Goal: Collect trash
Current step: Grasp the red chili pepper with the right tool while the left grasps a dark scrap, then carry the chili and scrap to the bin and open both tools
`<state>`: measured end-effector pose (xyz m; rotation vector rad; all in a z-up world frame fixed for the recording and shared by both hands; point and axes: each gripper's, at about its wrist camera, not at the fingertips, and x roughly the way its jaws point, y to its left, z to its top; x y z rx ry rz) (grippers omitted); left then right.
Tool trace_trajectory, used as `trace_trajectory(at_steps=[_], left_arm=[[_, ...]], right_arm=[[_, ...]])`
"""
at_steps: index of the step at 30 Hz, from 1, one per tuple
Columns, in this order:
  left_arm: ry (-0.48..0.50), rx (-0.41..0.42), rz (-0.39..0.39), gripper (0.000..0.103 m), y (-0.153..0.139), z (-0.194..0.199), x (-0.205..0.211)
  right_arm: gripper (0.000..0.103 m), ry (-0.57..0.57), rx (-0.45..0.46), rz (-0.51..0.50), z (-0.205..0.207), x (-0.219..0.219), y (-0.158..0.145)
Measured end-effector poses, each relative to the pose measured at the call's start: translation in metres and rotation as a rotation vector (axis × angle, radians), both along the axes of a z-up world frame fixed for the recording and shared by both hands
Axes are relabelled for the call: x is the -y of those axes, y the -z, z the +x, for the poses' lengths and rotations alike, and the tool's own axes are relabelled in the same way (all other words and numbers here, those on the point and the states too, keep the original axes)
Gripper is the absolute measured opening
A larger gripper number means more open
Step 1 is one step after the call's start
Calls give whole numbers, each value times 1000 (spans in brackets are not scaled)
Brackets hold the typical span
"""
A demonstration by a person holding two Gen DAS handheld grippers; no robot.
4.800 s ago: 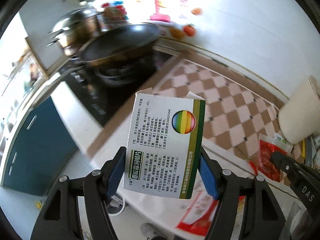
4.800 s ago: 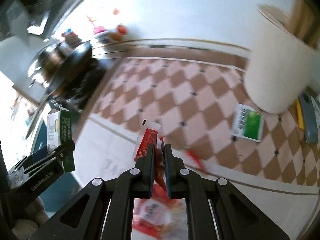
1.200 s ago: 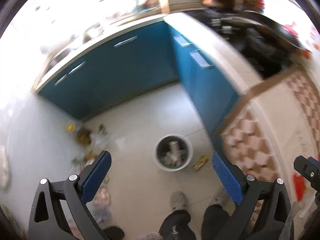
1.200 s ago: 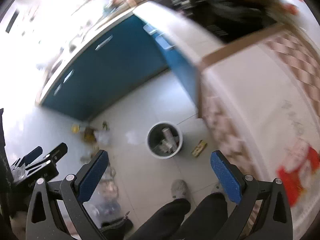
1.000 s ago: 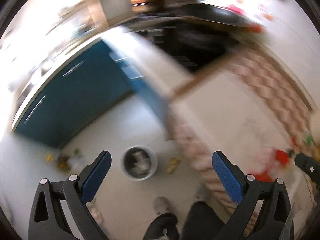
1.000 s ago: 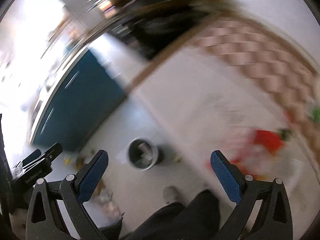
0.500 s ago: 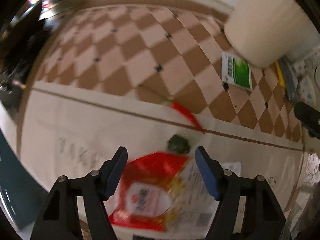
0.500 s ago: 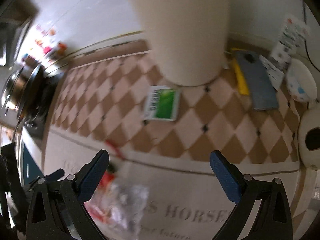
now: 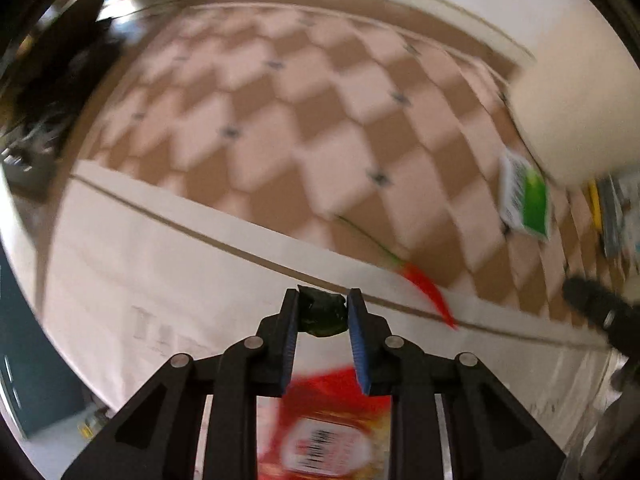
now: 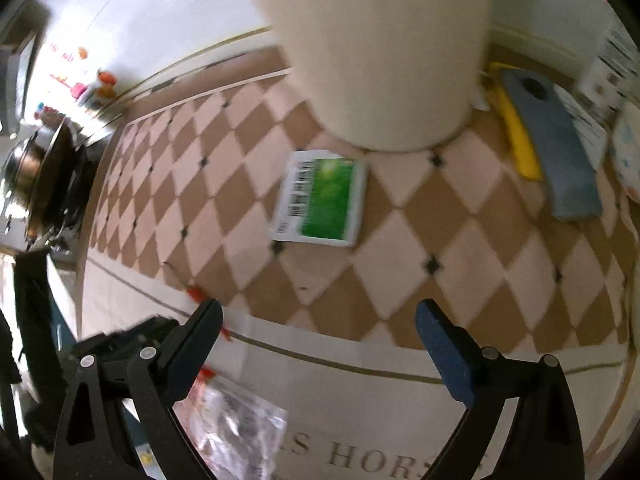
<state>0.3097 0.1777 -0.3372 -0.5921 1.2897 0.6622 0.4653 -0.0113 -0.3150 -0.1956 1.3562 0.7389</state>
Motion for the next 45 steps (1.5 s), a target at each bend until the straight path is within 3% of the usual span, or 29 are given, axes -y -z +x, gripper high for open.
trace_trajectory(at_steps=[4, 7, 9, 13, 15, 16, 17, 18, 24, 33, 39, 45], left_arm=[[-102, -19, 78, 20, -13, -23, -33], [-151, -45, 131, 20, -16, -41, -46], [-173, -59, 156, 20, -17, -67, -49], [-207, -71, 161, 20, -12, -86, -46], [-218, -68, 158, 20, -7, -89, -44], [-223, -66, 159, 20, -6, -90, -49], [-228, -62, 164, 20, -7, -94, -48], [-232, -59, 168, 20, -7, -95, -48], [-264, -3, 219, 20, -32, -118, -43], [-336, 98, 307, 20, -84, -180, -37], [-414, 140, 350, 20, -109, -243, -41], [-526, 148, 361, 20, -116, -327, -45]], right_arm=[[97, -94, -25, 10, -18, -33, 5], [85, -195, -26, -4, -39, -62, 15], [68, -261, -27, -19, -55, -81, 24], [54, -359, 14, -77, -80, -109, 42], [41, -391, 55, -104, -88, -116, 47], [34, -405, 85, -105, -92, -118, 46], [19, -423, 112, -125, -96, -122, 47], [13, -426, 153, -141, -100, -124, 46], [11, -409, 159, -117, -110, -126, 34], [11, -408, 189, 4, -146, -124, -35], [11, -476, 195, 72, -201, -140, -67], [11, -583, 179, 110, -284, -160, -78]])
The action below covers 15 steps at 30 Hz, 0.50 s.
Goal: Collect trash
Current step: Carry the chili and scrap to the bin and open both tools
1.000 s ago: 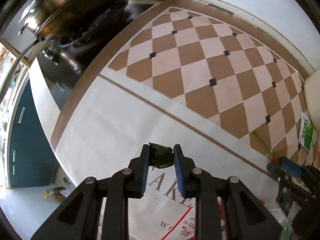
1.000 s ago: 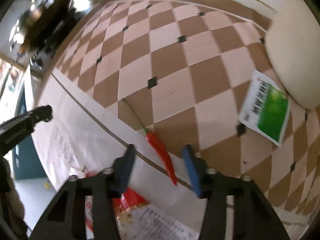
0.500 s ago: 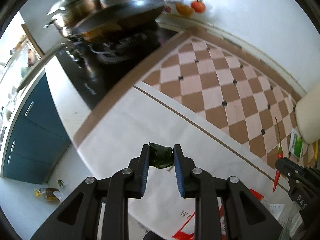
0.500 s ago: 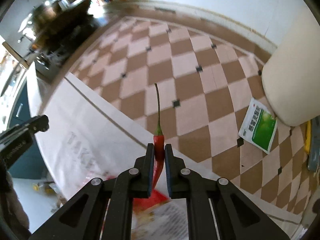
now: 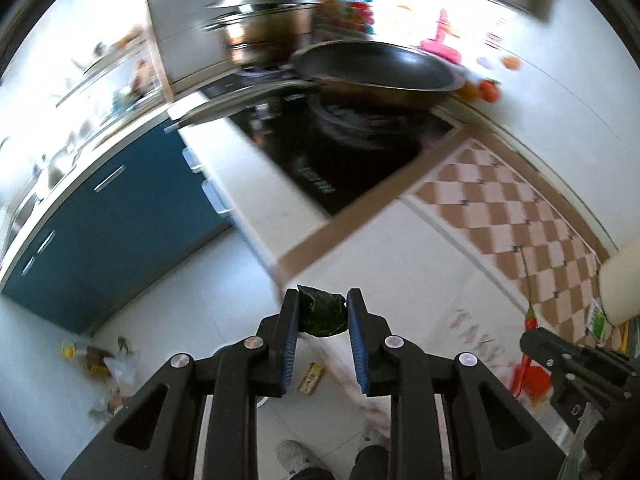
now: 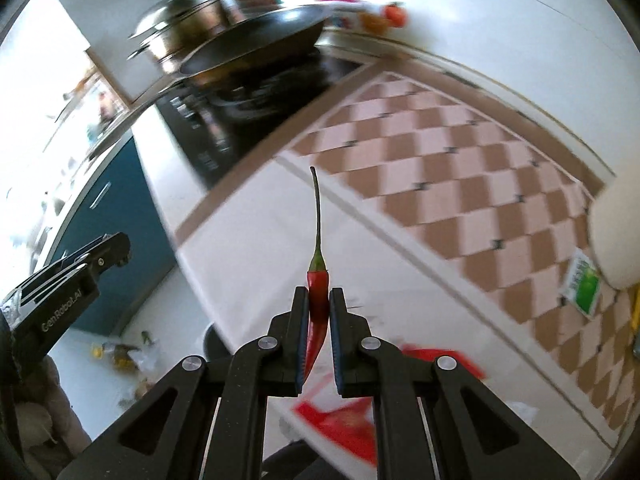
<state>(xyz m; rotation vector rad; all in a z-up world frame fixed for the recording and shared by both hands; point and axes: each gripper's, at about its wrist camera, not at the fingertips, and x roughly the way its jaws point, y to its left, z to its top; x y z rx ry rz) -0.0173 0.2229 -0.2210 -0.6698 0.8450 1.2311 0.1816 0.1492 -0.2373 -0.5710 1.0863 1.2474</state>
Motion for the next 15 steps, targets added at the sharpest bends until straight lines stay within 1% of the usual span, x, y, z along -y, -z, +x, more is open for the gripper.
trace_trajectory(at_steps=[4, 6, 8, 10, 11, 12, 13, 14, 15], left_arm=[[-95, 14, -48, 20, 18, -66, -5], [-148, 21, -85, 20, 35, -103, -8], [-199, 37, -136, 20, 59, -139, -12], [-246, 63, -196, 20, 88, -172, -16], [-276, 81, -234, 20, 110, -193, -18], [-297, 101, -272, 20, 129, -208, -20], [-322, 114, -310, 20, 150, -223, -22], [-353, 128, -345, 20, 176, -242, -23], [-370, 136, -374, 20, 198, -255, -25]], right_arm=[[11, -87, -20, -24, -62, -19, 15], [11, -133, -33, -43, -95, -28, 28], [11, -176, -49, -64, -127, -37, 44], [11, -225, -54, -88, -161, -46, 63], [11, -260, -60, -104, -185, -52, 79], [11, -277, -64, -116, -198, -55, 90], [11, -306, -66, -143, -221, -61, 111], [11, -321, -72, -159, -234, -64, 127], [11, -339, -87, -188, -252, -69, 150]])
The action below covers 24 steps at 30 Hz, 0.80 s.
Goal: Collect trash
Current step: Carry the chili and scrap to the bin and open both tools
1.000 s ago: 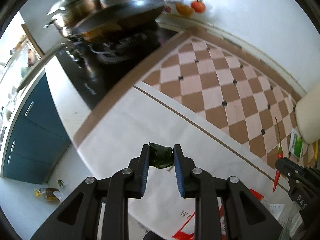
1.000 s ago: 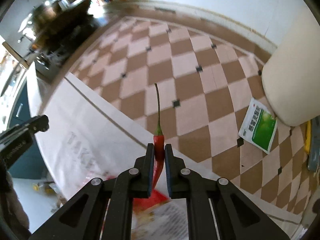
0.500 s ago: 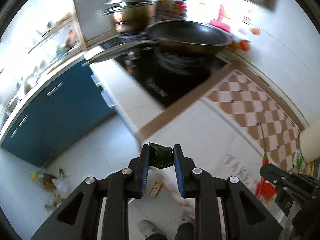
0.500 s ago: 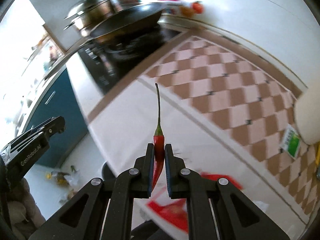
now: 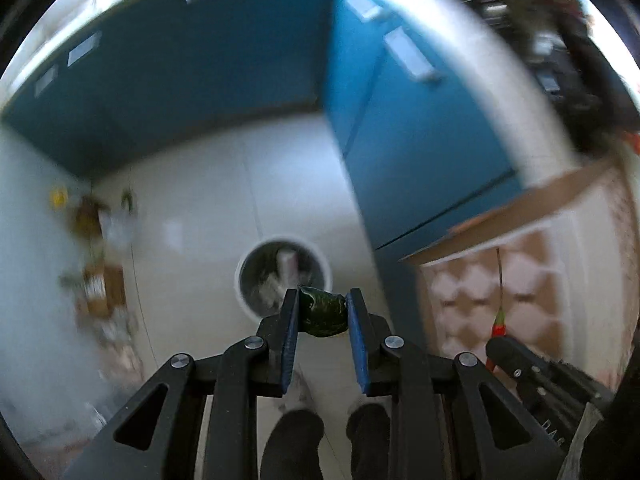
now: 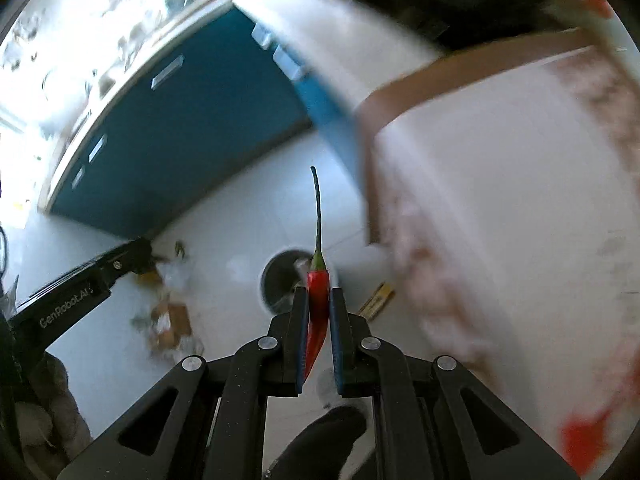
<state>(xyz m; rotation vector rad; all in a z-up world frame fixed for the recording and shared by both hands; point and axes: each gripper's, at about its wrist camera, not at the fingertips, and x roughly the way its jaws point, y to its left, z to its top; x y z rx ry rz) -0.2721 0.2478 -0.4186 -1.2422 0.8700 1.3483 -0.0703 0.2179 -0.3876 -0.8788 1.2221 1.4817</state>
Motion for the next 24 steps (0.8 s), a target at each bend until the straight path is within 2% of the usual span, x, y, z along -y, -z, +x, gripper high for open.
trace_trajectory(at_steps=[3, 5, 7, 10, 13, 14, 18, 19, 21, 22, 23, 24], left_arm=[[-67, 38, -99, 20, 76, -41, -4], [-100, 77, -171, 21, 136, -65, -7], [-124, 112, -227, 21, 194, -82, -11], [-145, 149, -285, 21, 269, -97, -21], [-162, 197, -340, 21, 331, -104, -23], [-164, 215, -354, 22, 344, -105, -24], [-133, 220, -380, 24, 385, -101, -30], [-122, 203, -381, 28, 391, -100, -32], [-110, 160, -360, 53, 397, -100, -35], [-118, 146, -344, 83, 397, -103, -36], [-124, 137, -333, 99, 396, -106, -36], [-131, 119, -322, 100, 395, -110, -35]], right_arm=[[10, -38, -5, -70, -40, -9, 66], [10, -60, -20, -133, -68, -16, 124], [10, -67, -31, -175, -85, -20, 169], [10, -79, -41, -243, -108, -28, 256], [10, -81, -38, -282, -117, -38, 323], [10, -81, -40, -298, -120, -43, 350], [11, -83, -41, -331, -124, -60, 416], [11, -77, -41, -337, -124, -63, 429], [11, -79, -43, -355, -126, -71, 455], [11, -82, -36, -366, -128, -74, 468], [11, -85, -36, -373, -129, -75, 478], [11, -91, -36, -380, -128, -78, 485]])
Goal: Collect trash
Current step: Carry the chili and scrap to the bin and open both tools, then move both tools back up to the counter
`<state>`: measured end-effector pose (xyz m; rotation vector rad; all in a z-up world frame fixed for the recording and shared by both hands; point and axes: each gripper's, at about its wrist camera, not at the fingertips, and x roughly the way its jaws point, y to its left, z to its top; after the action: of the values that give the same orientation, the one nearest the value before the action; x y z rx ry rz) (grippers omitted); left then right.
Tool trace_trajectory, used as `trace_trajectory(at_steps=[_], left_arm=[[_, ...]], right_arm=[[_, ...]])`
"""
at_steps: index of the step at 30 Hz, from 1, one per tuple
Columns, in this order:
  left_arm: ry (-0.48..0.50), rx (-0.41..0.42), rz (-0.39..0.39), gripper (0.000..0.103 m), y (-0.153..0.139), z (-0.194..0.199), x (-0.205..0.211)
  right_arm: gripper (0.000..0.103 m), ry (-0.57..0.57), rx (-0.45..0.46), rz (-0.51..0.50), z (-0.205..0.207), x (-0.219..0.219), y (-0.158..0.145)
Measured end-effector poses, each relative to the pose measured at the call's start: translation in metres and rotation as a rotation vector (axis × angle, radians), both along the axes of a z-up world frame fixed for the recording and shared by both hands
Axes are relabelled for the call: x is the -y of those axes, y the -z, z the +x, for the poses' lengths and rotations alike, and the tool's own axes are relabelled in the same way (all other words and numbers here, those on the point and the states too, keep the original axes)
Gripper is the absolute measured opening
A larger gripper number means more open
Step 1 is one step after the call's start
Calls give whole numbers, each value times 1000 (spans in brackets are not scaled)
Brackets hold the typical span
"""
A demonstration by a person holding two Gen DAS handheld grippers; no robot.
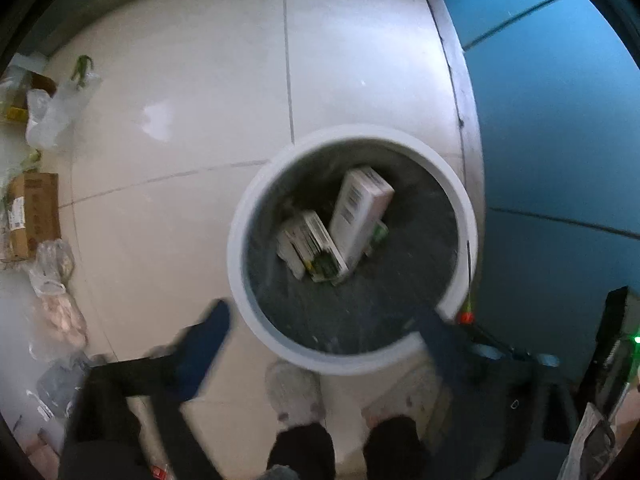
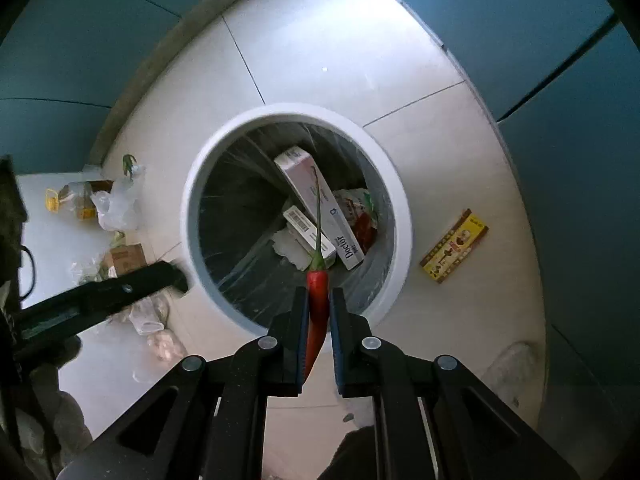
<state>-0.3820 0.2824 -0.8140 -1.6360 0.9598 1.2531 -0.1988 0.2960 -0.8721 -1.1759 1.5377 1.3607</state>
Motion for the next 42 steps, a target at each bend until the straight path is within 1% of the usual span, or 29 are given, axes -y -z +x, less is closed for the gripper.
trace_trajectory(at_steps=[2, 4, 5, 6, 8, 9, 11, 13, 15, 17, 19, 21, 25, 26, 29, 30, 31, 34, 35, 38, 40, 41, 42], left_arm=[[2, -50, -5, 100, -1, -5, 3], [9, -103, -1, 100, -7, -9, 8], [13, -124, 4, 100, -11, -10, 10], [18, -144, 7, 100, -17, -11, 14], [27, -182, 19, 100, -28, -12, 19], [31, -201, 23, 100, -36, -12, 23], [38, -234, 40, 100, -53, -11, 29], [41, -269, 53, 100, -75, -10, 36], [49, -292, 68, 100, -93, -8, 41], [54, -306, 83, 100, -118, -6, 46], [48, -308, 102, 100, -147, -3, 54], [46, -309, 115, 100, -169, -1, 59], [38, -302, 152, 100, -227, 7, 73], [36, -298, 161, 100, -238, 10, 77], [27, -297, 192, 100, -283, 14, 89], [26, -300, 201, 100, -297, 16, 93], [23, -299, 212, 100, -312, 17, 99], [11, -295, 239, 100, -349, 23, 111], [7, -298, 253, 100, -364, 25, 118], [9, -301, 282, 100, -399, 33, 132], [9, -305, 308, 100, -425, 39, 142], [11, -316, 315, 100, -436, 42, 146], [17, -327, 323, 100, -446, 44, 149]], right_arm=[[12, -15, 20, -14, -4, -3, 15], [32, -19, 36, -20, -4, -5, 19], [57, -21, 49, -18, -4, -4, 18], [79, -20, 54, -10, -3, -5, 15], [96, -43, 95, 26, -4, -4, 2], [99, -54, 116, 39, -4, -2, -5], [103, -73, 152, 64, -6, 0, -22], [103, -83, 159, 74, -5, 2, -39], [103, -99, 189, 106, -3, 5, -63], [103, -118, 212, 137, -2, 10, -89], [103, -129, 218, 166, 1, 15, -117], [103, -141, 222, 193, 3, 20, -150], [103, -153, 211, 228, 6, 29, -215], [103, -154, 211, 238, 6, 31, -229], [103, -160, 195, 271, 8, 39, -286], [103, -161, 194, 281, 9, 42, -300], [103, -166, 189, 297, 12, 46, -322], [103, -171, 173, 324, 16, 58, -368], [103, -173, 168, 338, 19, 64, -390], [103, -174, 147, 362, 26, 79, -437], [103, -163, 129, 373, 31, 88, -461], [103, -157, 113, 380, 35, 93, -478], [103, -152, 103, 384, 37, 97, -489]])
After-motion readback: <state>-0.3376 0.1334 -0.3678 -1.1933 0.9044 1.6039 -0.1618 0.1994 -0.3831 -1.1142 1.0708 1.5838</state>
